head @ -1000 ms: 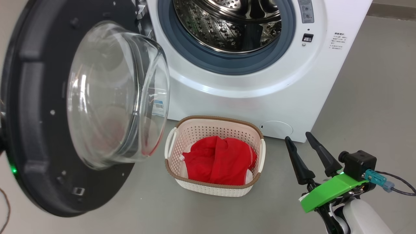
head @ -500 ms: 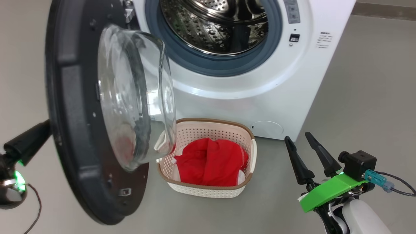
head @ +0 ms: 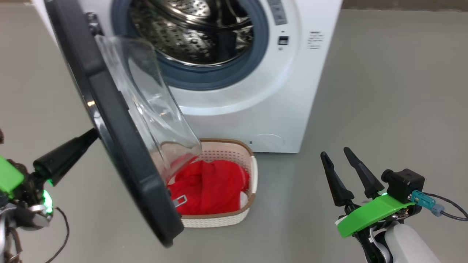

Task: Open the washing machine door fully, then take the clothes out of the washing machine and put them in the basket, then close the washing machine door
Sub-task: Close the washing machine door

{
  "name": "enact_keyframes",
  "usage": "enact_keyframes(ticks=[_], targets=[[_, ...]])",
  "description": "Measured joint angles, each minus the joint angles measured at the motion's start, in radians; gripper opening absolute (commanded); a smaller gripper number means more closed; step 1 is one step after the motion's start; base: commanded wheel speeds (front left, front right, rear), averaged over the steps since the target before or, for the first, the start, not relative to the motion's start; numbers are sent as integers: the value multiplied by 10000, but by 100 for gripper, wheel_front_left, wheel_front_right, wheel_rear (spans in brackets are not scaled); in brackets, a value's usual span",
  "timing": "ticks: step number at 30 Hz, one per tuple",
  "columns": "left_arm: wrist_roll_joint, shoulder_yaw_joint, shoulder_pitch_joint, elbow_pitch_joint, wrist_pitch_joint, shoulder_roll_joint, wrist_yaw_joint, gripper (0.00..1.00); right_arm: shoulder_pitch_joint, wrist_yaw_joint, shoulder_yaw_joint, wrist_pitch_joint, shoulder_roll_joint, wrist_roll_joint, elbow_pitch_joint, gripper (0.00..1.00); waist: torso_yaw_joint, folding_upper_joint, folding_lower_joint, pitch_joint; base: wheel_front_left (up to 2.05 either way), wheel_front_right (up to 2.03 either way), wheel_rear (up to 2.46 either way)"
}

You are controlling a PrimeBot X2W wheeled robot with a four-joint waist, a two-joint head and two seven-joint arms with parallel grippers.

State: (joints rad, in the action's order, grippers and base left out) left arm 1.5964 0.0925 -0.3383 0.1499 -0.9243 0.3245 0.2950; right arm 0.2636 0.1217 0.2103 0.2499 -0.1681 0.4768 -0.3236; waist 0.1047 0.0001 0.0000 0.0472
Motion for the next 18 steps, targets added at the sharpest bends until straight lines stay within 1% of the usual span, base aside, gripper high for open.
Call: enact_keyframes(ticks=[11,18], targets=[[-671,-176,-453,-73,951,-418,-21,0,0,0,-61,0,44,-4,90,100,-1390,-1,0,177,0,0,0],[-817,-186,-667,-211,1177,-462,-267,0,1,0,-65,-2,81,-13,113,100,-2219,0,0,362,0,0,0]])
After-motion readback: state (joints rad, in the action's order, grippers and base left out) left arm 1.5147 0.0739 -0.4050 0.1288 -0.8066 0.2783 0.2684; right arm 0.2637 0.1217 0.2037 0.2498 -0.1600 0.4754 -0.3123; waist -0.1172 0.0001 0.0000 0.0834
